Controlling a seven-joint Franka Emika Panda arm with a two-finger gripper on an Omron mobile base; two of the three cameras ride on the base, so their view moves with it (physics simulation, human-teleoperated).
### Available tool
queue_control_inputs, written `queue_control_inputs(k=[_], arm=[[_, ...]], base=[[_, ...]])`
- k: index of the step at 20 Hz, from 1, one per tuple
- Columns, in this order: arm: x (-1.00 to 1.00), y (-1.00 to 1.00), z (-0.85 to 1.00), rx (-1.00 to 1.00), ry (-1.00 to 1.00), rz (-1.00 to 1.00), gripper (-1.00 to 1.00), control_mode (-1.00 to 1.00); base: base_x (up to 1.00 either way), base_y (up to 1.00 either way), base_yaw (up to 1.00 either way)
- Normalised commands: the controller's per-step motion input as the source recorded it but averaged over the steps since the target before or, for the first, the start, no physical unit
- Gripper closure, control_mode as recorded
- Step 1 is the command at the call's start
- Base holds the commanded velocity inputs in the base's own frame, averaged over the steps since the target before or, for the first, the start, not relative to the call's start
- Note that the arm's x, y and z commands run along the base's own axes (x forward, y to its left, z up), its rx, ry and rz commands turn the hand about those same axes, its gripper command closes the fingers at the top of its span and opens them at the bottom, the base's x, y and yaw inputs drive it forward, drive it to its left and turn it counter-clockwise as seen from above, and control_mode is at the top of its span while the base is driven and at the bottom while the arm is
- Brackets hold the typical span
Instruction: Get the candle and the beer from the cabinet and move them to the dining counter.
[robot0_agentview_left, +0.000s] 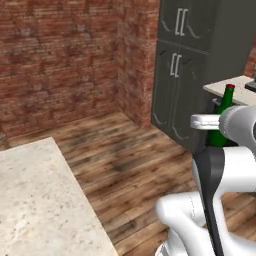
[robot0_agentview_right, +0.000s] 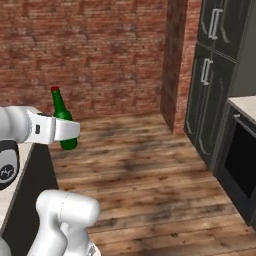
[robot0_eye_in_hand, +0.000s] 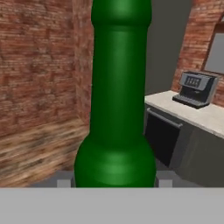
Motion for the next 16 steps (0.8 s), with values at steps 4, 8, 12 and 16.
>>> queue_control_inputs(k=[4, 8, 12, 16], arm=[[0.0, 0.0, 0.0, 0.0, 0.0, 0.0, 1.0, 1.0], [0.0, 0.0, 0.0, 0.0, 0.0, 0.0, 1.0, 1.0], [0.0, 0.0, 0.0, 0.0, 0.0, 0.0, 1.0, 1.0], [0.0, 0.0, 0.0, 0.0, 0.0, 0.0, 1.0, 1.0]], base=[[0.0, -0.31, 0.51], [0.0, -0.36, 0.52], [0.0, -0.43, 0.5], [0.0, -0.58, 0.45]])
